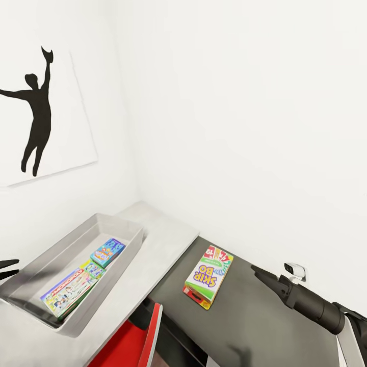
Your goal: Put all the toys in the child's room - the three board games (two on the bed and one on the table), the two jigsaw puzzles on the table, and the tennis ball on the table - inside the toy box on the table in the child's room.
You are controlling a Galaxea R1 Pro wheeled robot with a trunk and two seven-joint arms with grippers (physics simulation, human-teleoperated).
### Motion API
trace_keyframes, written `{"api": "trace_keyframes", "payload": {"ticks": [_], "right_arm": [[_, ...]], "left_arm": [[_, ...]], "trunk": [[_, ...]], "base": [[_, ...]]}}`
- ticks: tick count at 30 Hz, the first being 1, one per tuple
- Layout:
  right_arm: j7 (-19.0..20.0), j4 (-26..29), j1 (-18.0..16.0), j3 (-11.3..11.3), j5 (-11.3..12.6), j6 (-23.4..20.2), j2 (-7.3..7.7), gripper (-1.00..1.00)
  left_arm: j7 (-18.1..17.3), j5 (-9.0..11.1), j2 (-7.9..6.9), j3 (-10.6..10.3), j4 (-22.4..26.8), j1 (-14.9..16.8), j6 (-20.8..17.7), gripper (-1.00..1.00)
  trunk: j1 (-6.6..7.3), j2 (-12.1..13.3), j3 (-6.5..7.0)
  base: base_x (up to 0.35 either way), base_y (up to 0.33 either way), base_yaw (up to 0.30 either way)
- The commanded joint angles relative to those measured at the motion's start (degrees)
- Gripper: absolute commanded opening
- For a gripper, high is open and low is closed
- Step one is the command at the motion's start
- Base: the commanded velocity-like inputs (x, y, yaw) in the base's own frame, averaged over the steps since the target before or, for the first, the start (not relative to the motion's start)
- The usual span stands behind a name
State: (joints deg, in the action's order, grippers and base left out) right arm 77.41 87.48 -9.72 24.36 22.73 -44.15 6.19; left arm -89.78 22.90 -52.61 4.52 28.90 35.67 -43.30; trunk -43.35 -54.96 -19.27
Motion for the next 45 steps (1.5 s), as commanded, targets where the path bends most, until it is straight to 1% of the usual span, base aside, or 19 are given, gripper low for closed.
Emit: {"api": "trace_keyframes", "payload": {"ticks": [1, 8, 12, 23, 35, 45], "right_arm": [[0.1, 0.0, 0.0, 0.0, 0.2, -0.5, -0.01, 1.0], [-0.3, 0.0, 0.0, -0.2, 0.0, 0.2, -0.21, 1.0], [-0.4, -0.1, 0.0, -0.2, 0.0, 0.5, -0.17, 1.0], [-0.3, -0.1, 0.0, -0.1, 0.0, 0.7, -0.21, 1.0], [-0.2, 0.0, 0.0, -0.2, 0.1, 0.7, -0.15, 1.0], [-0.1, 0.0, 0.0, -0.1, 0.1, 0.7, -0.21, 1.0]], "left_arm": [[-0.2, 0.1, -0.09, -0.1, -0.4, -0.1, -0.4, 1.0], [-0.2, 0.2, 1.02, -0.1, -0.5, -0.3, 0.3, 1.0], [-0.2, 0.3, 1.17, -0.1, -0.5, -0.3, 0.4, 1.0], [-0.2, 0.3, 1.21, -0.1, -0.7, -0.3, 0.4, 1.0], [-0.2, 0.3, 1.19, -0.1, -0.7, -0.3, 0.4, 1.0], [-0.2, 0.3, 1.06, -0.1, -0.7, -0.3, 0.5, 1.0]], "trunk": [[-0.01, 0.0, -0.05], [-0.01, 0.0, 0.01], [-0.01, 0.0, 0.02], [-0.01, 0.0, 0.02], [-0.01, 0.0, 0.15], [-0.01, 0.0, 0.29]], "base": [[0.0, 0.0, 0.0], [0.0, 0.0, 0.0], [0.0, 0.0, 0.0], [-0.005, 0.0, 0.0], [-0.093, 0.0, 0.0], [-0.032, 0.0, 0.0]]}}
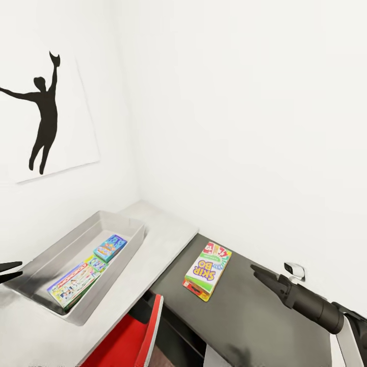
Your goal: Put all the toys in the child's room - the three board games (two on the bed and one on the table), the two jigsaw puzzles on the table, and the tennis ball on the table - inside the toy box on the table in the child's room.
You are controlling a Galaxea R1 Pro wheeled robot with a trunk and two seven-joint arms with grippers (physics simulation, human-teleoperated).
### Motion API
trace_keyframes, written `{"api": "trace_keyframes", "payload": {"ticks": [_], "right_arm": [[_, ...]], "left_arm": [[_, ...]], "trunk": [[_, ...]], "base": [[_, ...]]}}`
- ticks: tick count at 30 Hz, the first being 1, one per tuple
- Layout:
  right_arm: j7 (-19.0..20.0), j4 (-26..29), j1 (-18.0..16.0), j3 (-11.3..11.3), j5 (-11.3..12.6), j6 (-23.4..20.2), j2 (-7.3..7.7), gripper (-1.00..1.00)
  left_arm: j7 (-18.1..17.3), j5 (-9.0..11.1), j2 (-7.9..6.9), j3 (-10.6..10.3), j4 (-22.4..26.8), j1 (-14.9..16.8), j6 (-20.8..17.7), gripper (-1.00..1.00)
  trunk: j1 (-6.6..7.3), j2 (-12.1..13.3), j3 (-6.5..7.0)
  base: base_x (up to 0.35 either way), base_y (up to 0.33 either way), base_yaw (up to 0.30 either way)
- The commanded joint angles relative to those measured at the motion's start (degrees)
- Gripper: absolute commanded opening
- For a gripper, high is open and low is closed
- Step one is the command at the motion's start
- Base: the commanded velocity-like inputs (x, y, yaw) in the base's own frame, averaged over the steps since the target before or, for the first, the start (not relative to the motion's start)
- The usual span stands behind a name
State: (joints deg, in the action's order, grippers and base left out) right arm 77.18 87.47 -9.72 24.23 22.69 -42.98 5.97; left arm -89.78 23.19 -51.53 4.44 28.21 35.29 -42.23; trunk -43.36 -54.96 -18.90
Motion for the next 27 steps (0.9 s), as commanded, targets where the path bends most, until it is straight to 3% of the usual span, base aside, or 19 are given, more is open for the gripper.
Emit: {"api": "trace_keyframes", "payload": {"ticks": [1, 12, 20, 27], "right_arm": [[0.1, 0.1, 0.0, 0.1, 0.2, -0.5, 0.01, 1.0], [0.3, 0.1, 0.0, 0.1, 0.2, -0.2, 0.01, 1.0], [0.3, 0.1, 0.0, 0.1, 0.2, -0.2, 0.03, 1.0], [0.3, 0.2, 0.0, 0.1, 0.2, -0.2, 0.01, 1.0]], "left_arm": [[-0.2, 0.0, -0.01, -0.1, 0.0, 0.0, -0.6, 1.0], [-0.2, 0.1, 0.03, -0.1, 0.0, 0.0, 0.9, 1.0], [-0.2, 0.0, 0.06, -0.1, 0.0, 0.0, 1.2, 1.0], [-0.2, 0.1, 0.04, -0.1, -0.1, 0.0, 4.0, 1.0]], "trunk": [[0.01, 0.0, 0.0], [0.01, 0.0, 0.94], [0.01, 0.0, 1.67], [0.01, 0.0, 2.31]], "base": [[-0.117, 0.0, 0.004], [-0.192, 0.0, 0.054], [-0.031, 0.0, 0.088], [-0.003, 0.0, 0.093]]}}
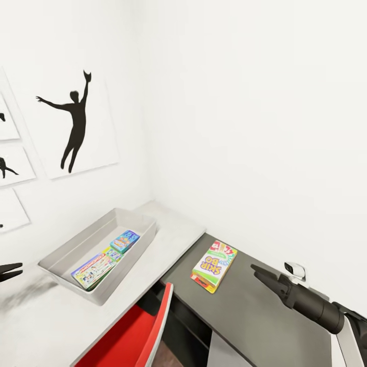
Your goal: Put all the toys in the child's room - the three board games (two on the bed and one on the table), the two jigsaw puzzles on the table, and the tennis ball on the table - inside the toy box on the table in the child's room.
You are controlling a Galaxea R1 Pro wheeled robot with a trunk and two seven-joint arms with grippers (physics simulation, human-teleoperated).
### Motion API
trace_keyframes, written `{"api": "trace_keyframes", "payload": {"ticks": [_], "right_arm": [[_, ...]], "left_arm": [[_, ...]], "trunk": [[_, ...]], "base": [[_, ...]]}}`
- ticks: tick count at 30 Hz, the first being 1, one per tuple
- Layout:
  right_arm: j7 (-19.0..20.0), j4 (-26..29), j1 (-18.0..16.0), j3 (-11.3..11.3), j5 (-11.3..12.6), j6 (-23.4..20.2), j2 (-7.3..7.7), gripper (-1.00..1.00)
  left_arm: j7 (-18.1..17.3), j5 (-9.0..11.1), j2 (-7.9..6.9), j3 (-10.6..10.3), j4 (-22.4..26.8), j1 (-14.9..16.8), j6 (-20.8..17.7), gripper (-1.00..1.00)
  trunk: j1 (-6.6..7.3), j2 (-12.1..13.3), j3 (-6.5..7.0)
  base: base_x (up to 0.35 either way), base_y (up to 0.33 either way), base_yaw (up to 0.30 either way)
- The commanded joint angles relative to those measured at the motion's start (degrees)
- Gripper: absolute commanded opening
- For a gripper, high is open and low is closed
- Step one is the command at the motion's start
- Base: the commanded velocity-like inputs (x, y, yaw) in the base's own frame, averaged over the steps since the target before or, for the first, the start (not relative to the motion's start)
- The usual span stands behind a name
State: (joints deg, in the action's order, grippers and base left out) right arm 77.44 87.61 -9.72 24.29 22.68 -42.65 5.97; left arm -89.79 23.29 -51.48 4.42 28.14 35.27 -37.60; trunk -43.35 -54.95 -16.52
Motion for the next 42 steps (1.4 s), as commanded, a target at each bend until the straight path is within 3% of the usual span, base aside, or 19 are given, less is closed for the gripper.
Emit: {"api": "trace_keyframes", "payload": {"ticks": [1, 15, 32, 38, 42], "right_arm": [[0.1, 0.0, 0.0, 0.0, 0.2, -0.5, 0.01, 1.0], [0.1, 0.2, 0.0, 0.1, 0.2, -0.5, 0.0, 1.0], [0.0, 0.3, 0.0, 0.1, 0.1, -0.5, 0.0, 1.0], [-0.2, 0.3, 0.0, 0.0, 0.1, -0.5, -0.04, 1.0], [-0.3, 0.3, 0.0, 0.0, 0.1, -0.5, -0.07, 1.0]], "left_arm": [[-0.2, 0.0, -0.01, 0.0, 0.0, 0.1, -0.5, 1.0], [-0.2, -0.1, 0.13, 0.0, 0.0, 0.0, 0.4, 1.0], [-0.2, -0.1, 0.42, -0.1, 0.1, 0.0, 1.4, 1.0], [-0.2, -0.2, 1.54, -0.1, 0.4, 0.0, 1.6, 1.0], [-0.2, -0.4, 3.67, -0.1, 1.5, 0.0, 2.4, 1.0]], "trunk": [[-0.01, -0.1, 0.02], [-0.01, -0.1, 1.3], [-0.01, -0.1, 2.71], [-0.01, -0.1, 3.14], [-0.01, -0.1, 3.36]], "base": [[-0.001, 0.0, 0.094], [-0.004, 0.0, 0.095], [-0.135, 0.0, 0.172], [-0.004, 0.0, 0.207], [-0.001, 0.0, 0.201]]}}
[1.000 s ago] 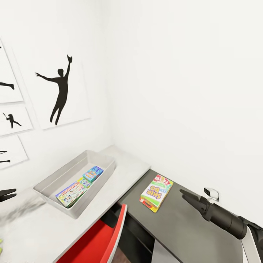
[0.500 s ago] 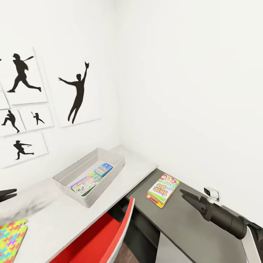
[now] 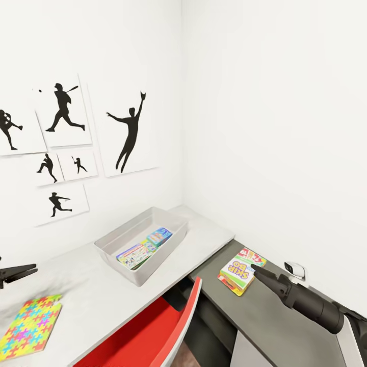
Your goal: Put all the toys in the child's room - the three board games (two on the bed and one on the table), the two jigsaw puzzles on the table, and the tennis ball on the table - inside the toy box on the table in the child's room.
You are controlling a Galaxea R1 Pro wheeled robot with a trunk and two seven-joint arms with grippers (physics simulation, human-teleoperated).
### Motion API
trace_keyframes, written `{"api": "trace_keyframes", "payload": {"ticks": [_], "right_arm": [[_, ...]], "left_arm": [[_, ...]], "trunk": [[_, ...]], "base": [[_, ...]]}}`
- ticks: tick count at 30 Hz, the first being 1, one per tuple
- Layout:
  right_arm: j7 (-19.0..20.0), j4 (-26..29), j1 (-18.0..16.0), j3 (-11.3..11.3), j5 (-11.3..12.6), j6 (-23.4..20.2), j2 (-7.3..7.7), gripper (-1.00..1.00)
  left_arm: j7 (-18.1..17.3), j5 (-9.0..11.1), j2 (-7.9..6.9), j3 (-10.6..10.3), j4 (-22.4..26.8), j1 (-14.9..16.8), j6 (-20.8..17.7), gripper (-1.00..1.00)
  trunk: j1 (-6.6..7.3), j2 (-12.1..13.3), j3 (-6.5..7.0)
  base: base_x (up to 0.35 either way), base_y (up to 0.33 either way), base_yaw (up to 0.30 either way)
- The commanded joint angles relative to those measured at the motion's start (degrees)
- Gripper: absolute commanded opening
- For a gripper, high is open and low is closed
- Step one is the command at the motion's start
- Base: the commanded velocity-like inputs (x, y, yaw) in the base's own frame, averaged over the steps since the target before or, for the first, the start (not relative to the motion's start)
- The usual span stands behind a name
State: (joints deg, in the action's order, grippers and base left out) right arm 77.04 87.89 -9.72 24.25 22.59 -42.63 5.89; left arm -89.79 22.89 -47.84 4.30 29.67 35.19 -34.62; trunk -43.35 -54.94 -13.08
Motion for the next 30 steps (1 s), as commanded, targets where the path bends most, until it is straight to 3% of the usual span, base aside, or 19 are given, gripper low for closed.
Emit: {"api": "trace_keyframes", "payload": {"ticks": [1, 10, 14, 16, 21, 25, 30], "right_arm": [[0.1, 0.0, 0.0, 0.0, 0.2, -0.5, 0.01, 1.0], [0.0, -0.1, 0.0, 0.0, 0.2, -0.5, 0.09, 1.0], [0.0, -0.1, 0.0, 0.0, 0.1, -0.5, 0.12, 1.0], [0.0, -0.1, 0.0, 0.1, 0.1, -0.5, 0.15, 1.0], [0.0, -0.1, 0.0, 0.1, 0.2, -0.5, 0.22, 1.0], [0.0, -0.1, 0.0, 0.1, 0.2, -0.5, 0.24, 1.0], [0.0, -0.1, 0.0, 0.1, 0.1, -0.5, 0.21, 1.0]], "left_arm": [[-0.2, -0.1, 0.44, 0.0, 0.4, 0.1, -0.4, 1.0], [-0.2, -0.5, 6.46, -0.6, 5.7, -0.4, 0.6, 1.0], [-0.2, -0.7, 10.1, -2.1, 12.0, -2.0, 0.1, 1.0], [-0.2, -1.1, 12.17, -2.8, 16.1, -2.8, -1.0, 1.0], [-0.2, -1.6, 15.16, -3.4, 21.2, -3.8, -4.9, 1.0], [-0.2, -1.6, 16.03, -3.5, 22.5, -4.2, -6.5, 1.0], [-0.2, -1.3, 15.38, -3.2, 22.7, -5.2, -7.0, 1.0]], "trunk": [[-0.01, -0.1, -0.05], [-0.01, -0.1, 0.03], [-0.01, -0.1, 0.03], [-0.01, -0.1, 0.03], [-0.01, -0.1, 0.03], [-0.01, -0.1, 0.03], [-0.01, -0.1, 0.11]], "base": [[0.0, 0.0, 0.128], [0.0, 0.0, 0.039], [0.009, -0.015, 0.004], [0.004, -0.007, 0.002], [0.002, -0.003, 0.001], [0.0, 0.0, 0.002], [0.0, 0.0, 0.145]]}}
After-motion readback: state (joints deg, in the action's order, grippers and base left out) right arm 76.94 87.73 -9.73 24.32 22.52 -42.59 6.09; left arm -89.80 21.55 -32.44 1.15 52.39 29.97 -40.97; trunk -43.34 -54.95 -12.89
